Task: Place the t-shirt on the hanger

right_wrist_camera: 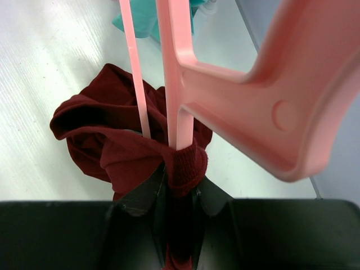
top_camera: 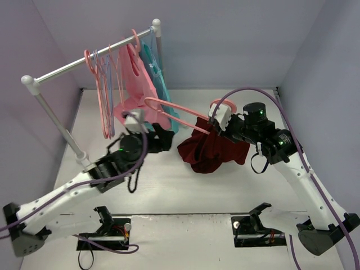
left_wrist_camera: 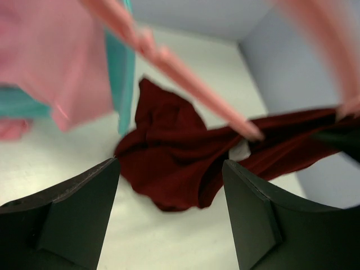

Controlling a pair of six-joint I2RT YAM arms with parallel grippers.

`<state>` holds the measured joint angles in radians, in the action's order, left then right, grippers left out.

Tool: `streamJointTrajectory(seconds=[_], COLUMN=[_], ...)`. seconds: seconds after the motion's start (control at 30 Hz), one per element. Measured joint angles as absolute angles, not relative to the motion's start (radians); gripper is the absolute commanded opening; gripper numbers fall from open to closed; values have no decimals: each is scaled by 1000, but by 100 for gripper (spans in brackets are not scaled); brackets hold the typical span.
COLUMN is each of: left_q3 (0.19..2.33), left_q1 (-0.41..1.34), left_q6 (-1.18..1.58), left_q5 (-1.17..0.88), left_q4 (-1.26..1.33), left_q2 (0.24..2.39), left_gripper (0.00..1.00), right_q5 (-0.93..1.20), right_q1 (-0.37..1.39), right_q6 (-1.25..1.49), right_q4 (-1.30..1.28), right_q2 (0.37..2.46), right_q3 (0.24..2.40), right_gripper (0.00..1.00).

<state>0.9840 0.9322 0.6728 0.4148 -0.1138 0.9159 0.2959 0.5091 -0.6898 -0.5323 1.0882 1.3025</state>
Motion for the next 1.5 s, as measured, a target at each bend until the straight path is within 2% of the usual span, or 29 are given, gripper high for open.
streamJointTrajectory(seconds=[0.13,0.27,0.87,1.13,1.27,1.4,1.43,1.5], left_q3=[963,963,1012,1016,1021,1022,1022,1022], left_q1=[977,996,1074,1073,1073,1068,1066,1059], left_q6=[753,801,821,811,791,780,777,772], left_q5=[420,427,409,413,419,423,423,421], left_q4=[-98,-51,27,29,29,26,24,15], left_q2=[1097,1191,1387,1476,1518,1540,1544,1545], left_gripper=[69,69,68,62,46,8,2,0], right_q5=[296,296,292,292,292,288,286,284], right_q1=[509,508,503,503,503,500,498,497], right_q6=[-681,-677,-677,-677,-677,-677,-677,-677], right_q4=[-532,-532,-532,-532,-532,-532,-532,-532], right_q2=[1088,1088,1085,1085,1085,1084,1084,1083], right_q3=[1303,1302,1292,1292,1292,1292,1292,1292], right_gripper=[0,0,0,0,0,0,0,0])
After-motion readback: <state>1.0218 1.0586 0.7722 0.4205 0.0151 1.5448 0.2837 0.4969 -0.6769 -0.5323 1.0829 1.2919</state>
